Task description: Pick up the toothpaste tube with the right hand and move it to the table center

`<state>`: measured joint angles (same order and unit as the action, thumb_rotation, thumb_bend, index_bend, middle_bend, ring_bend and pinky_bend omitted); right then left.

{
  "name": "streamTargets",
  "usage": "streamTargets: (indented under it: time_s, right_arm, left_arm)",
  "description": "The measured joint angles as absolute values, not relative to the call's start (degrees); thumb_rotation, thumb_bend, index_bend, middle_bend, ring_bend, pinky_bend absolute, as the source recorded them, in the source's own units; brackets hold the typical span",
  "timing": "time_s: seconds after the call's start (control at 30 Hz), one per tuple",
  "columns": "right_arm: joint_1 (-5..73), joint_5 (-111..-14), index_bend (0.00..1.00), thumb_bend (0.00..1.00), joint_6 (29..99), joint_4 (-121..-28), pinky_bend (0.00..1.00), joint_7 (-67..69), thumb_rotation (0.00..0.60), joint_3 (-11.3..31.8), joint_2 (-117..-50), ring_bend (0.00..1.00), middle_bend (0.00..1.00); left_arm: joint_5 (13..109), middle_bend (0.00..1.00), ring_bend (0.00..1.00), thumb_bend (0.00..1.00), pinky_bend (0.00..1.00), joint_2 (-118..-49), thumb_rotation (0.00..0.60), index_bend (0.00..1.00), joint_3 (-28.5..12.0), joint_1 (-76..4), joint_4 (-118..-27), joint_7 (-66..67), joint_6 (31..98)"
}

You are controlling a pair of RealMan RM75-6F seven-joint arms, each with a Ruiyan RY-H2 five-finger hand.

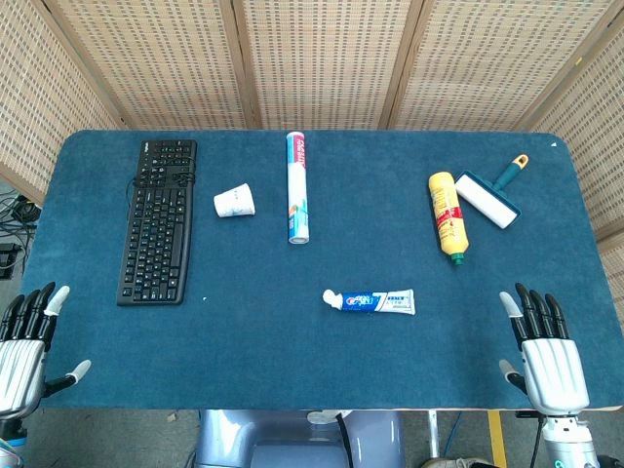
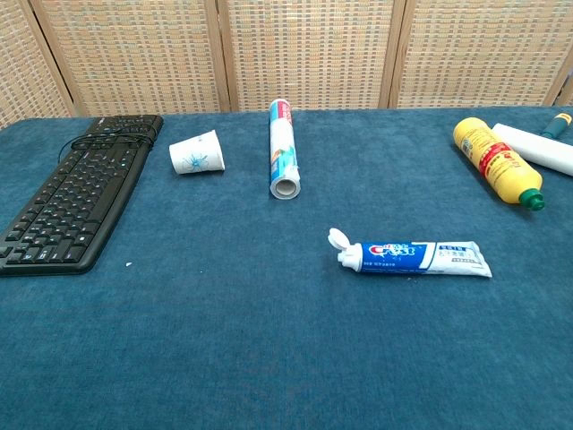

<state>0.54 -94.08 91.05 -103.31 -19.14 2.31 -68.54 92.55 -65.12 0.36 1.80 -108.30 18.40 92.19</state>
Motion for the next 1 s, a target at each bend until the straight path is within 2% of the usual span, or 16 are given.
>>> streamTargets:
  time_s: [0.57,0.63,0.73,0.9,1.0]
  right_arm:
    - [2.36,-91.25,0.0,0.0,87.32,-102.91,0.0,-18.85,0.6,3.24,-69.48,0.0,0.0]
    - [3.17,-90.94,0.03,0.0,86.09,-102.61,0.0,-18.71,0.6,3.54,-69.62,0.0,0.01]
    - [5.24,-90.51,0.11,0.0,83.18,-102.06,0.01,-18.91,0.6,4.3,-69.88,0.01,0.09]
    - [11.01,-88.55,0.23,0.0,74.83,-101.24,0.17,-18.79,0.6,6.59,-70.67,0.14,0.24]
    - [15.31,-85.58,0.28,0.05,68.81,-100.3,0.23,-18.5,0.6,8.75,-71.86,0.19,0.3]
  left_arm:
    - [91.04,0.0,0.0,0.0,0.0,-65.67,0.6,0.0,-0.34,0.93,-108.13,19.04,90.56]
    - [90.64,0.0,0.0,0.0,0.0,-65.75,0.6,0.0,-0.5,0.72,-108.08,19.04,90.18]
    - [89.88,0.0,0.0,0.0,0.0,-65.95,0.6,0.0,-0.69,0.4,-107.9,19.19,89.47]
    - [87.75,0.0,0.0,0.0,0.0,-66.38,0.6,0.0,-1.33,-0.21,-107.66,19.73,88.23]
    - [86.64,0.0,0.0,0.0,0.0,-66.68,0.6,0.0,-1.78,-0.54,-107.61,20.2,87.73]
